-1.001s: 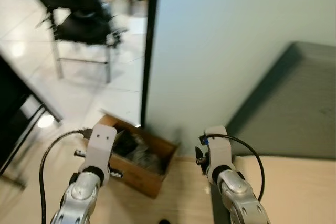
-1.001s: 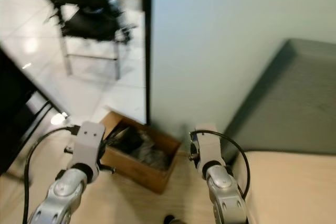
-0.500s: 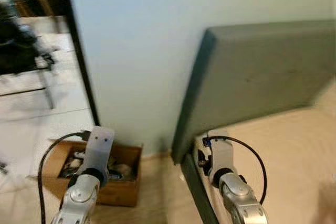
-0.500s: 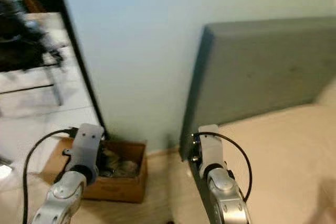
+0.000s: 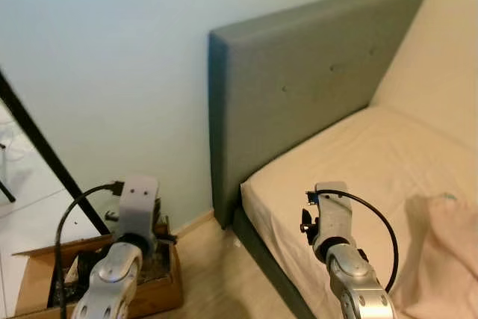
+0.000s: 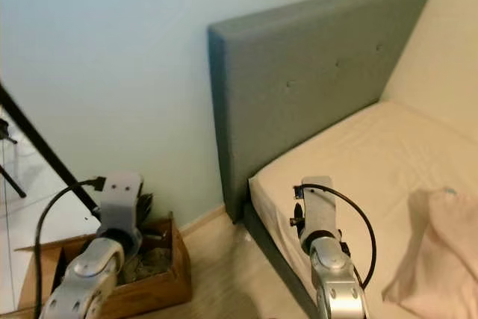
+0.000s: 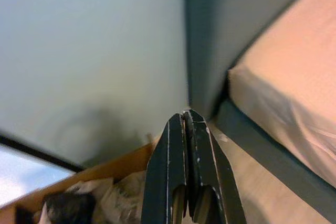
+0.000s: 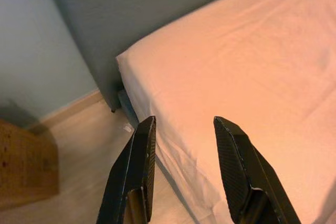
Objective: Clean up the room
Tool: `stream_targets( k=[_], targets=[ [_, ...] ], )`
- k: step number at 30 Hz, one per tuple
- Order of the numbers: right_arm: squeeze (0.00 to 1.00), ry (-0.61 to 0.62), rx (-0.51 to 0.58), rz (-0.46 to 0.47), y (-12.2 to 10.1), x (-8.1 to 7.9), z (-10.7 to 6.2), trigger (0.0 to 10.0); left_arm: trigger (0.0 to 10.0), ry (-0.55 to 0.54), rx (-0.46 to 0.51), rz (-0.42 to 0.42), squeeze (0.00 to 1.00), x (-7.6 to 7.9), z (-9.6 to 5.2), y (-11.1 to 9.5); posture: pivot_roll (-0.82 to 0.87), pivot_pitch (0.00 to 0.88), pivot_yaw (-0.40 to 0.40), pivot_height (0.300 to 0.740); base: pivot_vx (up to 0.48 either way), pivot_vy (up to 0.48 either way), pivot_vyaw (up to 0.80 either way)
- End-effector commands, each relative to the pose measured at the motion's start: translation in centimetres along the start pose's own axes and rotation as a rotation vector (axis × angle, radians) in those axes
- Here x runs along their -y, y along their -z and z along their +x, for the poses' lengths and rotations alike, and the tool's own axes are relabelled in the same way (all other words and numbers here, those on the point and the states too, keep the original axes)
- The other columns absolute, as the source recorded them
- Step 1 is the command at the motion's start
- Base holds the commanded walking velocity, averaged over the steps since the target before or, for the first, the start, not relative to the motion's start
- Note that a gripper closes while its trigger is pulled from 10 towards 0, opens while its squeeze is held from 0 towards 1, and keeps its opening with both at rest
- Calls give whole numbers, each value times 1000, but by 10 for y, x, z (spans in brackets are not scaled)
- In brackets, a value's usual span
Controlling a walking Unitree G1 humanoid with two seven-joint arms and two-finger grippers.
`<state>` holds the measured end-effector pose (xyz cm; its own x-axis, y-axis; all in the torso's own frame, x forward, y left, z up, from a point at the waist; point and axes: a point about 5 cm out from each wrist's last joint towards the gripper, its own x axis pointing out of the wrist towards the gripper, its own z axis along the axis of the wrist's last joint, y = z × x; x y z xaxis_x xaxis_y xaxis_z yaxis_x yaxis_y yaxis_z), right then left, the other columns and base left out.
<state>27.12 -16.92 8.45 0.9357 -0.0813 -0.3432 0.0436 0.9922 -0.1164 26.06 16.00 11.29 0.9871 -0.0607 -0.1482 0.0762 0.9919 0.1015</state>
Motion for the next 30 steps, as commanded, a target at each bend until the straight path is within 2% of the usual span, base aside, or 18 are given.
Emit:
stream_targets(
  k=[1,10,18,30],
  targets=[
    [0,40,-8,2,2,8,-2,10000,10000,40,-5,-13,0,7,-1,4,-54,142,2,740,0,0,-800],
    [0,91,-5,19,2,15,-4,10000,10000,72,14,-11,0,11,0,2,-59,143,4,740,0,0,-800],
    [0,106,-9,29,3,18,-5,10000,10000,39,2,-6,0,6,4,4,-65,143,4,740,0,0,-800],
    [0,121,-9,36,3,21,-5,10000,10000,46,10,-9,0,9,6,3,-68,146,3,740,0,0,-800]
  ],
)
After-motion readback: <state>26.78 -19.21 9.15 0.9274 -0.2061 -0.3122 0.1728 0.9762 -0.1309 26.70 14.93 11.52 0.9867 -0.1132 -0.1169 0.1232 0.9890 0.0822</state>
